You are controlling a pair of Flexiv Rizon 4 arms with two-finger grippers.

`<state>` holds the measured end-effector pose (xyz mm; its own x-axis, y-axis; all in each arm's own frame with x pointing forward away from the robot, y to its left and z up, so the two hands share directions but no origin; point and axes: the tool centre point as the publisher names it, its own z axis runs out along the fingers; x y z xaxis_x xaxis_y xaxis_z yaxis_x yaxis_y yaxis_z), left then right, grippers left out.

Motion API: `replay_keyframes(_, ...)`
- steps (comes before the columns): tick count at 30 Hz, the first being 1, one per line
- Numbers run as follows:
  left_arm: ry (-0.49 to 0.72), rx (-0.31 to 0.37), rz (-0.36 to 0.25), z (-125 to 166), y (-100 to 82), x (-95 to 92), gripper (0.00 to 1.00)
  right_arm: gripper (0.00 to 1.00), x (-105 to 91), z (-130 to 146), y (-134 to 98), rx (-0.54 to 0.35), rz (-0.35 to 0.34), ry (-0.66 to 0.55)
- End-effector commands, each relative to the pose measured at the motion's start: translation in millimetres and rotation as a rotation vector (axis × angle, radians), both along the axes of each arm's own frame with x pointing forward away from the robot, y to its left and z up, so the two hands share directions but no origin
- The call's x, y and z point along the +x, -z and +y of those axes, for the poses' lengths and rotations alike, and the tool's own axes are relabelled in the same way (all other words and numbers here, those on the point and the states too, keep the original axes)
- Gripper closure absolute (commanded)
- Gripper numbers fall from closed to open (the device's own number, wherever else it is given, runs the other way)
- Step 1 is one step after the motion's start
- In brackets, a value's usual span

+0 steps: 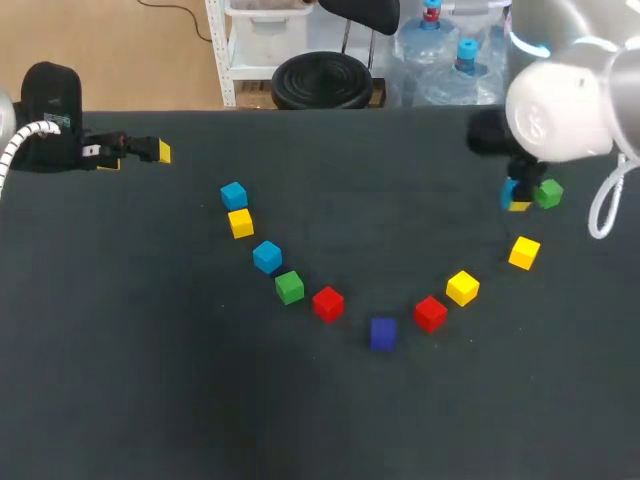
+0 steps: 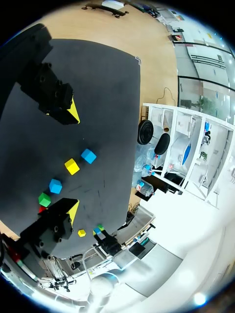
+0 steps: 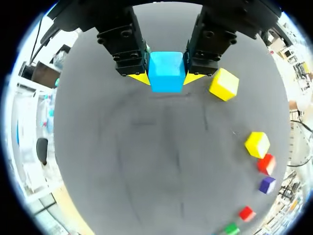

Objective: Place the blue cubes, place green cubes on the blue cubes, place the yellow cubes on the green cubes, then place the red cubes on the yellow cubes, and place purple cube on the red cubes.

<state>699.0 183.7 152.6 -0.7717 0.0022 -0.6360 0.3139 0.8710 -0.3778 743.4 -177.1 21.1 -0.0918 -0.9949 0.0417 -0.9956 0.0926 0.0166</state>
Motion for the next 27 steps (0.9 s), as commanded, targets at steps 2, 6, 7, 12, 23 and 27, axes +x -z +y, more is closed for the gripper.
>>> replay_keyframes(2, 0.005, -0.008, -0.007, 1.4, 2.0, -0.2, 0.0, 1.0, -11.2, 27.8, -30.5, 0.019, 0.006, -0.005)
replay_keyframes(6, 0.005, -0.008, -0.007, 1.4, 2.0, -0.2, 0.0, 1.0, -12.7, 53.3, -43.2, 0.019, 0.014, 0.022)
replay_keyframes(7, 0.005, -0.008, -0.007, 1.4, 2.0, -0.2, 0.0, 1.0, -13.6, 59.1, -46.0, 0.03, 0.024, 0.028)
replay_keyframes(12, 0.005, -0.008, -0.007, 1.4, 2.0, -0.2, 0.0, 1.0, -21.2, 84.1, -50.6, 0.051, 0.045, -0.013)
replay_keyframes(23, 0.005, -0.008, -0.007, 1.4, 2.0, -0.2, 0.0, 1.0, -21.4, 115.8, -9.0, 0.083, 0.095, -0.051)
replay_keyframes(27, 0.005, -0.008, -0.007, 1.4, 2.0, -0.2, 0.0, 1.0, -19.6, 128.4, 5.0, 0.076, 0.093, -0.064)
